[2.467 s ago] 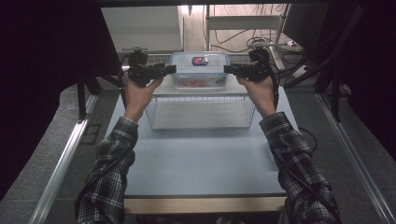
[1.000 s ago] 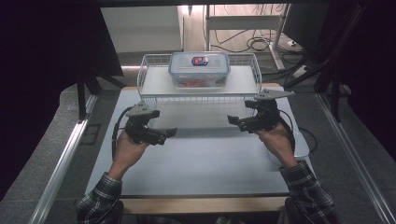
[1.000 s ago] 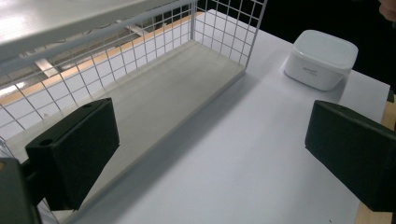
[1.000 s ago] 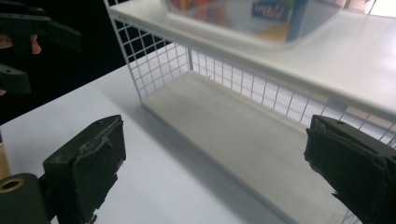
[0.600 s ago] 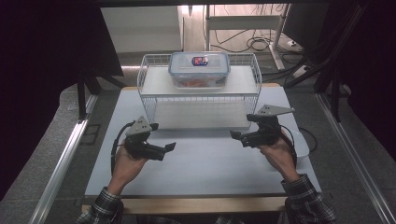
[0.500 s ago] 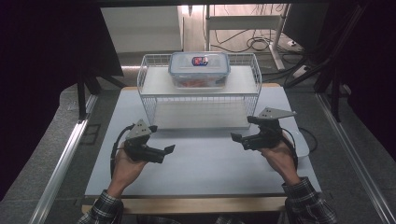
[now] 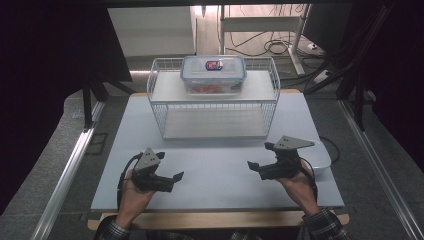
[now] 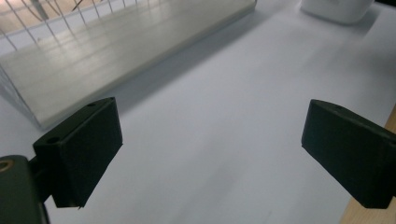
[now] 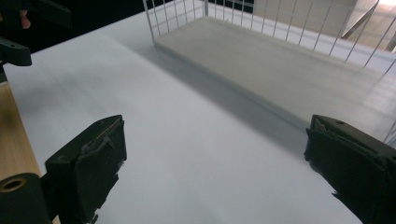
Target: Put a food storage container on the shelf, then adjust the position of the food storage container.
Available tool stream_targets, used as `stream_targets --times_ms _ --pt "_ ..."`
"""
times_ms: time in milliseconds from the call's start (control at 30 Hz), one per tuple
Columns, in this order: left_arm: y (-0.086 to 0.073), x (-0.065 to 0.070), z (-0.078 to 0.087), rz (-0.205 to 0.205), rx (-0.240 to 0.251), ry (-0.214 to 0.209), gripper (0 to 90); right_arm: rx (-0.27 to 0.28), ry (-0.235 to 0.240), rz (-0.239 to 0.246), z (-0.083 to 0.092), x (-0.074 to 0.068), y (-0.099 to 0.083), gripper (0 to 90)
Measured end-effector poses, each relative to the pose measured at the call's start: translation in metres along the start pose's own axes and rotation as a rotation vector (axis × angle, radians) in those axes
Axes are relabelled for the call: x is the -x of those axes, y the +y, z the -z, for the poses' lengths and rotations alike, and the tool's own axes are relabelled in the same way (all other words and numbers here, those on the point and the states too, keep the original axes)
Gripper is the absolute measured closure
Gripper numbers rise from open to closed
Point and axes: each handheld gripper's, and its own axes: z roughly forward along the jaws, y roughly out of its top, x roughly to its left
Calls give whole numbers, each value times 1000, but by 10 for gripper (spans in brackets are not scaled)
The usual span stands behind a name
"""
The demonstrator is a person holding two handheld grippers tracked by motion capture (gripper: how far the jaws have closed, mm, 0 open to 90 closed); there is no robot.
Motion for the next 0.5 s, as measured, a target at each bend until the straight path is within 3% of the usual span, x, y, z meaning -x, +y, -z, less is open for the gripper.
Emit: stream_targets --times_ms 267,500 --pt "-17 0 -9 -8 -53 24 42 -96 -18 17 -12 -3 -26 58" --pt "-19 -3 -7 13 -31 30 43 -123 -20 -32 -14 -2 -25 11"
